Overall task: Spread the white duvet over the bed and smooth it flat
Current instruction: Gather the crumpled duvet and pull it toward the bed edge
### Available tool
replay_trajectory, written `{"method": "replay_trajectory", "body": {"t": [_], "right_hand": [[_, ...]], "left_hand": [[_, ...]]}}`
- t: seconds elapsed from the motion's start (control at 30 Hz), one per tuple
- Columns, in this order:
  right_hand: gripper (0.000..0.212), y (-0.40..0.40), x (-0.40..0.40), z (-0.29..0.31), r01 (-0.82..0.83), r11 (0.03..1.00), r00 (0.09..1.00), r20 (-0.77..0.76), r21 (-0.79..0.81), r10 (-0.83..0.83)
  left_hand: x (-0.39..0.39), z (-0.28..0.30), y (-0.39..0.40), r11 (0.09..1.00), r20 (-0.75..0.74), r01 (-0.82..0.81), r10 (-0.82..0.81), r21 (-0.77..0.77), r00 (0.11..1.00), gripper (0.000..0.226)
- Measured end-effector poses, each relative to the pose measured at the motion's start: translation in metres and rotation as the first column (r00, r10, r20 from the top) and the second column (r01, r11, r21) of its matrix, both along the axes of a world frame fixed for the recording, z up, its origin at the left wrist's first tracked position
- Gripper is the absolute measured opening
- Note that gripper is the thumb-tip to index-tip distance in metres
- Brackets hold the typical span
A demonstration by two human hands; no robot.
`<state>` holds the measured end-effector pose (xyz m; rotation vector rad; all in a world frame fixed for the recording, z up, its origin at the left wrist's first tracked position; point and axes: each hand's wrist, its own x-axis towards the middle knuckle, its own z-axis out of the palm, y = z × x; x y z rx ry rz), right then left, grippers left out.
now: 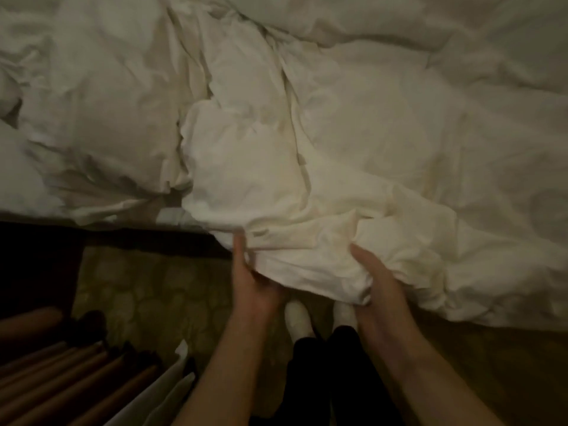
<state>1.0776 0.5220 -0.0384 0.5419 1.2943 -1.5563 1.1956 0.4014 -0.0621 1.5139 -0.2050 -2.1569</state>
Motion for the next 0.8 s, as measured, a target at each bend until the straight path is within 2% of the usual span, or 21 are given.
{"method": "replay_trajectory", "body": {"t": [0.03, 0.07, 0.17, 0.2, 0.23, 0.27, 0.33, 0.37, 0.4, 0.43, 0.5, 0.57, 0.6, 0.67, 0.73, 0.8], "right_hand": [[0.065, 0.005, -0.005, 0.004, 0.011, 1.000, 1.000, -0.018, -0.029, -0.011], [0.065, 0.009, -0.009, 0.004, 0.020, 0.997, 0.999, -0.034, -0.069, -0.022], [0.069, 0.013, -0.020, 0.008, 0.008, 0.992, 0.995, -0.096, -0.124, -0.020], [0.074, 0.011, -0.023, 0.004, 0.012, 0.996, 0.995, -0.099, -0.085, -0.020], [0.077, 0.009, -0.023, -0.001, 0.027, 1.000, 0.995, -0.098, -0.004, -0.027], [0.070, 0.006, -0.022, -0.005, 0.015, 0.994, 0.994, -0.105, 0.109, -0.004], [0.043, -0.002, -0.014, -0.015, -0.054, 0.974, 0.993, -0.087, 0.222, 0.075], [0.042, -0.005, -0.007, -0.022, -0.097, 0.965, 0.994, -0.026, 0.243, 0.106], [0.050, -0.008, 0.004, -0.026, -0.104, 0.964, 0.994, 0.070, 0.244, 0.090], [0.057, -0.011, 0.015, -0.030, -0.050, 0.979, 0.986, 0.164, 0.198, 0.017], [0.062, -0.020, 0.043, -0.033, 0.145, 0.984, 0.918, 0.357, 0.103, -0.172], [0.074, -0.034, 0.080, -0.030, 0.246, 0.969, 0.876, 0.426, 0.010, -0.227], [0.069, -0.045, 0.099, -0.027, 0.217, 0.975, 0.892, 0.416, -0.048, -0.178], [0.051, -0.076, 0.134, -0.019, 0.170, 0.982, 0.908, 0.400, -0.085, -0.123], [0.046, -0.122, 0.157, -0.005, 0.141, 0.983, 0.927, 0.364, -0.115, -0.090], [0.043, -0.157, 0.165, 0.000, 0.132, 0.987, 0.971, 0.211, -0.088, -0.111]], "left_hand": [[0.004, 0.001, -0.022, 0.997, -0.064, -0.072, 0.073, 0.016, 0.995, 0.071], [0.001, 0.011, -0.045, 0.994, -0.032, -0.106, 0.106, -0.026, 0.994, 0.070], [-0.005, 0.027, -0.089, 0.986, 0.094, 0.116, -0.105, -0.120, 0.990, 0.047], [-0.007, 0.031, -0.091, 0.975, 0.153, 0.182, -0.162, -0.126, 0.975, 0.041], [-0.003, 0.028, -0.092, 0.971, 0.236, 0.185, -0.146, -0.149, 0.961, 0.040], [0.006, 0.025, -0.087, 0.975, 0.303, 0.155, -0.100, -0.161, 0.948, 0.045], [0.039, 0.010, -0.059, 0.990, 0.462, 0.040, 0.027, -0.135, 0.886, 0.053], [0.057, 0.001, -0.040, 0.996, 0.539, -0.009, 0.053, -0.083, 0.841, 0.054], [0.071, -0.001, -0.026, 0.998, 0.582, -0.048, 0.058, -0.032, 0.811, 0.055], [0.080, -0.006, -0.018, 0.996, 0.609, -0.093, 0.073, 0.000, 0.790, 0.059], [0.093, -0.020, -0.028, 0.991, 0.572, -0.092, 0.018, 0.099, 0.820, 0.068], [0.097, -0.026, -0.051, 0.977, 0.333, -0.082, 0.012, 0.197, 0.943, 0.068], [0.094, -0.019, -0.056, 0.968, 0.206, -0.085, 0.036, 0.235, 0.978, 0.058], [0.087, -0.003, -0.065, 0.968, 0.107, -0.019, -0.008, 0.251, 0.994, 0.038], [0.088, 0.009, -0.075, 0.984, 0.066, 0.092, -0.104, 0.155, 0.992, 0.044], [0.104, 0.009, -0.095, 0.994, 0.014, 0.090, -0.090, 0.058, 0.996, 0.059]]}}
